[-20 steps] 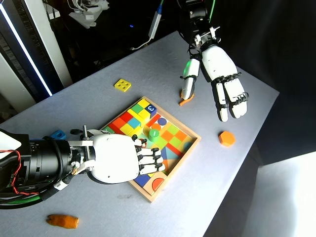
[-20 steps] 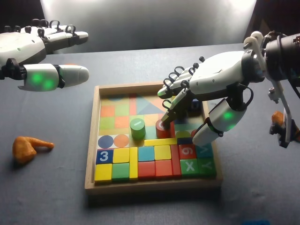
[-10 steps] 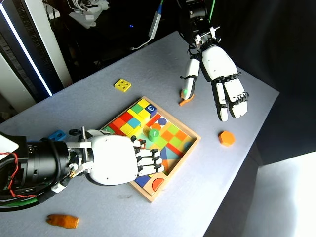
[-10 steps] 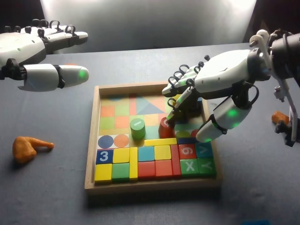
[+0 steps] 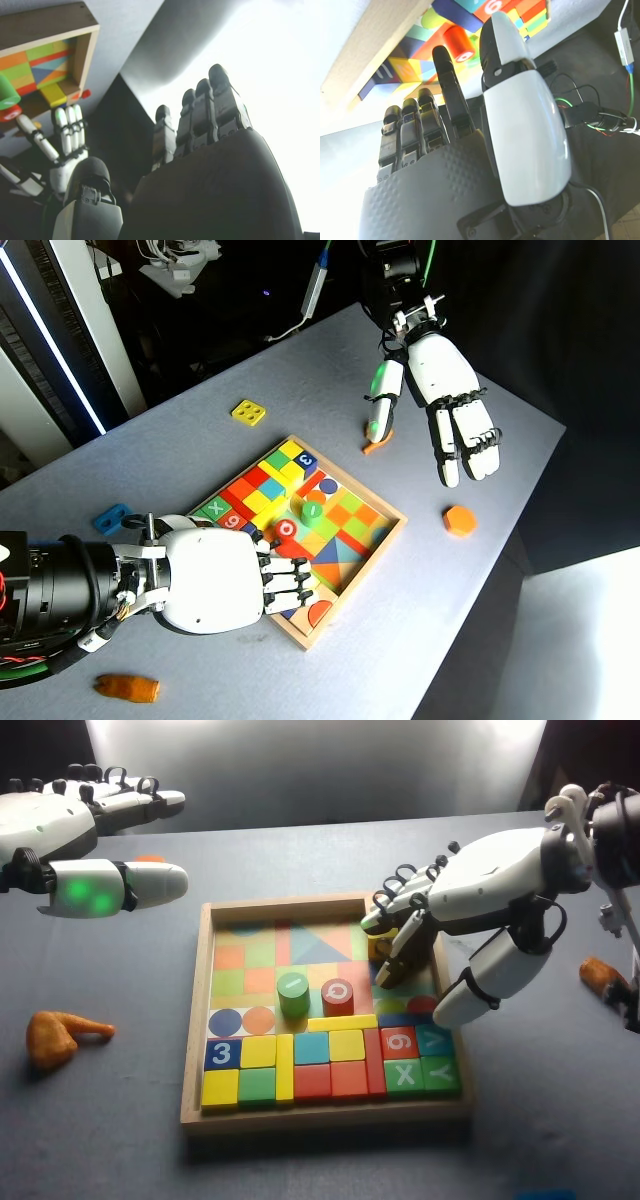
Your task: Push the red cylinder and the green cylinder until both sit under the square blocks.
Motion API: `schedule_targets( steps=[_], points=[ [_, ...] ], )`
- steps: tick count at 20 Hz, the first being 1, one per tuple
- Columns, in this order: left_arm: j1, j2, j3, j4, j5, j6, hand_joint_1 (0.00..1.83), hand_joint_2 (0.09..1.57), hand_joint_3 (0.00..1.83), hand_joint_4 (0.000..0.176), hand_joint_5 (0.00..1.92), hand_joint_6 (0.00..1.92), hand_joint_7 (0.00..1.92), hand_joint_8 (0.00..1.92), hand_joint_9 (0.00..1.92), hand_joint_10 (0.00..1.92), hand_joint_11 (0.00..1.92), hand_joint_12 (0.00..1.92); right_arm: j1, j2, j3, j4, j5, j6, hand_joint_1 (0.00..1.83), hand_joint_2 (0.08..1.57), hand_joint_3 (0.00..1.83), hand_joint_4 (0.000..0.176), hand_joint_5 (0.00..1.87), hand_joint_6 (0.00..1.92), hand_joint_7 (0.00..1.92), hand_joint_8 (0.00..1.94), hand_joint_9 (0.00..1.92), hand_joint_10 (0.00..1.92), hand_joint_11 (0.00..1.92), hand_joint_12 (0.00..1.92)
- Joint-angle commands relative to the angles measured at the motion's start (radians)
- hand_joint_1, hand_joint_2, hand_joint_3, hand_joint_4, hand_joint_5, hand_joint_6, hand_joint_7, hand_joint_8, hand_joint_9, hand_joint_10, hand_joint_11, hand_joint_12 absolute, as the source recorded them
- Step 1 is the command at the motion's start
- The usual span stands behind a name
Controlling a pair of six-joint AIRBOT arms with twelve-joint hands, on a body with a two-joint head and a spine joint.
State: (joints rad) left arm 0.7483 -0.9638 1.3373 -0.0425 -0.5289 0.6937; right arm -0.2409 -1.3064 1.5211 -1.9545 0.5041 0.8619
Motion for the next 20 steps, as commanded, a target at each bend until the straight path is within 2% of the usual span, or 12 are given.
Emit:
schedule_targets(
  steps=[1, 3, 6, 8, 9, 13, 15, 16, 17, 20],
  points=[
    [-0.008, 0.003, 0.007, -0.017, -0.111, -0.003, 0.0, 1.16, 0.0, 0.174, 0.11, 0.0, 0.04, 0.0, 0.03, 0.0, 0.0, 0.28, 0.014, 0.002, -0.004, 0.047, -0.011, 0.0, 0.42, 1.09, 0.0, 0.169, 0.52, 0.0, 0.03, 0.0, 0.0, 0.0, 0.02, 0.03],
    [-0.009, 0.003, 0.007, -0.017, -0.111, -0.003, 0.0, 1.16, 0.0, 0.163, 0.11, 0.0, 0.04, 0.0, 0.03, 0.0, 0.0, 0.28, 0.018, 0.002, -0.004, 0.047, -0.01, -0.001, 0.41, 1.09, 0.0, 0.171, 0.52, 0.0, 0.01, 0.0, 0.0, 0.0, 0.02, 0.03],
    [-0.009, 0.003, 0.008, -0.017, -0.111, -0.003, 0.0, 1.18, 0.0, 0.169, 0.11, 0.0, 0.04, 0.0, 0.02, 0.0, 0.0, 0.22, 0.021, 0.002, -0.004, 0.047, -0.008, 0.0, 0.42, 1.09, 0.0, 0.167, 0.53, 0.0, 0.03, 0.0, 0.0, 0.0, 0.02, 0.04],
    [-0.007, 0.003, 0.008, -0.017, -0.111, -0.003, 0.0, 1.18, 0.0, 0.172, 0.1, 0.0, 0.03, 0.0, 0.02, 0.0, 0.0, 0.2, 0.021, 0.002, -0.008, 0.047, -0.004, 0.0, 0.42, 1.09, 0.0, 0.154, 0.54, 0.0, 0.04, 0.0, 0.0, 0.0, 0.0, 0.09],
    [-0.006, 0.002, 0.008, -0.017, -0.111, -0.003, 0.0, 1.17, 0.0, 0.165, 0.11, 0.0, 0.04, 0.0, 0.02, 0.0, 0.0, 0.23, 0.021, 0.002, -0.009, 0.047, -0.003, 0.0, 0.43, 1.09, 0.0, 0.156, 0.54, 0.0, 0.03, 0.0, 0.0, 0.0, 0.0, 0.1],
    [-0.003, 0.002, 0.009, -0.02, -0.111, -0.003, 0.0, 1.17, 0.0, 0.176, 0.11, 0.0, 0.04, 0.0, 0.02, 0.0, 0.0, 0.24, 0.034, 0.006, -0.016, 0.048, 0.008, 0.0, 0.38, 1.1, 0.0, 0.175, 0.51, 0.0, 0.01, 0.0, 0.0, 0.0, 0.0, 0.05],
    [-0.003, 0.002, 0.009, -0.02, -0.111, -0.003, 0.0, 1.17, 0.0, 0.176, 0.1, 0.0, 0.03, 0.0, 0.02, 0.0, 0.0, 0.25, 0.041, 0.006, -0.02, 0.048, 0.012, -0.001, 0.38, 1.1, 0.0, 0.176, 0.52, 0.0, 0.02, 0.0, 0.0, 0.0, 0.0, 0.11],
    [-0.003, 0.001, 0.01, -0.02, -0.111, -0.003, 0.0, 1.16, 0.0, 0.167, 0.1, 0.0, 0.04, 0.0, 0.02, 0.0, 0.0, 0.25, 0.043, 0.007, -0.023, 0.049, 0.014, -0.003, 0.4, 1.1, 0.0, 0.174, 0.52, 0.0, 0.02, 0.0, 0.0, 0.0, 0.0, 0.11],
    [-0.003, 0.001, 0.01, -0.02, -0.111, -0.003, 0.0, 1.17, 0.0, 0.174, 0.1, 0.0, 0.03, 0.0, 0.02, 0.0, 0.0, 0.25, 0.043, 0.007, -0.026, 0.063, 0.017, -0.015, 0.42, 1.1, 0.0, 0.174, 0.52, 0.0, 0.01, 0.0, 0.0, 0.0, 0.0, 0.07],
    [-0.004, 0.0, 0.011, -0.02, -0.11, -0.003, 0.0, 1.16, 0.0, 0.173, 0.1, 0.0, 0.04, 0.0, 0.03, 0.0, 0.0, 0.29, 0.041, 0.005, -0.033, 0.083, 0.025, -0.032, 0.42, 1.1, 0.0, 0.176, 0.51, 0.0, 0.0, 0.0, 0.0, 0.0, 0.01, 0.03]
  ],
)
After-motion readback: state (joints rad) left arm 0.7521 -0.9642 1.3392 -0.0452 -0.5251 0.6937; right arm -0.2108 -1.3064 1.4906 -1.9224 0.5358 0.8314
